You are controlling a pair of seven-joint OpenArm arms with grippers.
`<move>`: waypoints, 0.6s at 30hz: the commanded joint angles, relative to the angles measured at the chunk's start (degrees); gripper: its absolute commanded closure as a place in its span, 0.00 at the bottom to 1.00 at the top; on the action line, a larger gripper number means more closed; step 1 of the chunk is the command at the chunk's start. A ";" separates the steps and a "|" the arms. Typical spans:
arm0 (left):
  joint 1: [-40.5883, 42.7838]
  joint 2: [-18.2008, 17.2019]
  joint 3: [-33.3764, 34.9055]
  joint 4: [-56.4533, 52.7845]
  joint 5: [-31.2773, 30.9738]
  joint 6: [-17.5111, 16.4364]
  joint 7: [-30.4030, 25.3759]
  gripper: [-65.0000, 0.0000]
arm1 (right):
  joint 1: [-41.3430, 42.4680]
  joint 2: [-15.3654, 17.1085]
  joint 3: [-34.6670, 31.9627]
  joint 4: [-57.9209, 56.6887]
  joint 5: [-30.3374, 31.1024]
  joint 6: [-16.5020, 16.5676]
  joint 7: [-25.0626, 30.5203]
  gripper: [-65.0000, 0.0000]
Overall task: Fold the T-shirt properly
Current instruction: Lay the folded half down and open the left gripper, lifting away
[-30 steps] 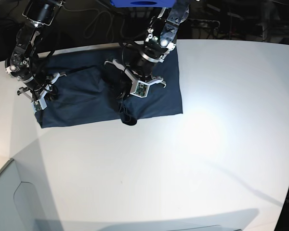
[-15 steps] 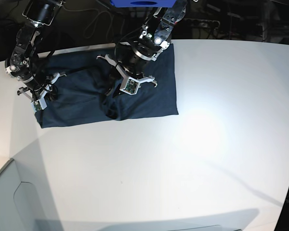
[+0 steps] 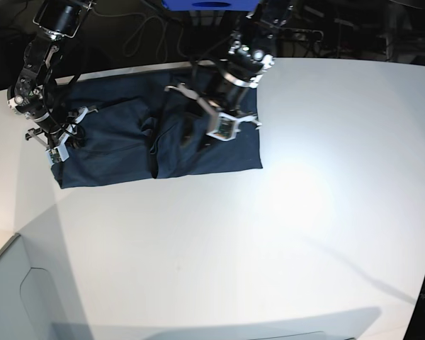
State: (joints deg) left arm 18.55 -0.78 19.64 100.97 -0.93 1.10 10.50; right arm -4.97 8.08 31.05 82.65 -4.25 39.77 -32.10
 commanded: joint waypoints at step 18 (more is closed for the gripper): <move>-1.80 -2.34 11.44 -9.23 -0.17 -0.97 6.60 0.71 | 0.44 0.67 0.12 0.82 -0.01 0.23 -0.03 0.99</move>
State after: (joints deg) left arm 17.21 -3.62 31.00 90.76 -1.02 0.16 17.96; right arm -4.97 8.08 31.05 82.65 -4.25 39.77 -32.10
